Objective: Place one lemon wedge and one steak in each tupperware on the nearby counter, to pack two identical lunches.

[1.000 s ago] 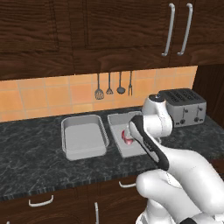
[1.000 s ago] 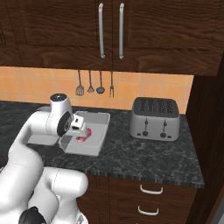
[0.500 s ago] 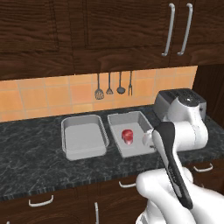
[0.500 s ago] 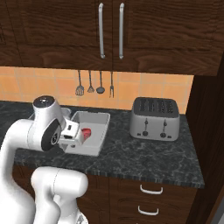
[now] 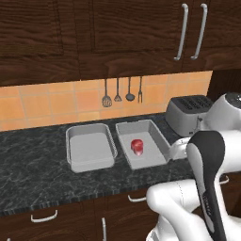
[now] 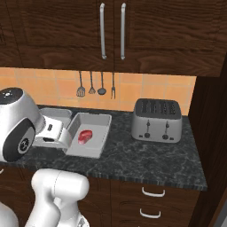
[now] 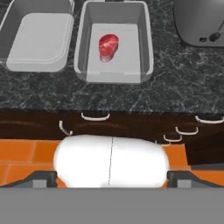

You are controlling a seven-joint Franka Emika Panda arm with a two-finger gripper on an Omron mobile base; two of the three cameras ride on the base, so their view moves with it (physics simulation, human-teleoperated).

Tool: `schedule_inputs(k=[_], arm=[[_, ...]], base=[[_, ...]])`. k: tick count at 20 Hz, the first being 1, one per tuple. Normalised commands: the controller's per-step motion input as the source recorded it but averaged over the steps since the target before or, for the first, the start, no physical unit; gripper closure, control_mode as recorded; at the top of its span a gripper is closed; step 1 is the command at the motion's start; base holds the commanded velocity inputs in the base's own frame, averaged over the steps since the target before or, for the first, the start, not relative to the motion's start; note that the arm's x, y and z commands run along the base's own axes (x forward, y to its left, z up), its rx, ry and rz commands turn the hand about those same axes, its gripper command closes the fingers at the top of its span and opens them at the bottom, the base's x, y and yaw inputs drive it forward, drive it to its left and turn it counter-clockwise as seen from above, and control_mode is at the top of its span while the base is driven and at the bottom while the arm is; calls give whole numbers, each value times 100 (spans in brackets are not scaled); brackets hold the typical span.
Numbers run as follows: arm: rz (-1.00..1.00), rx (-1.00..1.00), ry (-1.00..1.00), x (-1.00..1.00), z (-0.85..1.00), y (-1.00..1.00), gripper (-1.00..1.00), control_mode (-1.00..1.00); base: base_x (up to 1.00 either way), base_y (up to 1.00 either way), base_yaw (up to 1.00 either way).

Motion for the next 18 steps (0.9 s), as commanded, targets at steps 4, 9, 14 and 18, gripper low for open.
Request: schedule_inputs(k=[4, 9, 14, 18], arm=[[0, 0, -3, -47, 0, 0, -100, -100], [0, 0, 0, -9, 0, 0, -100, -100], [0, 0, 0, 0, 0, 0, -100, 100], [0, 0, 0, 0, 0, 0, -100, 100]], base=[[0, 0, 0], [0, 0, 0], [-99, -47, -16], [-91, -71, -39]])
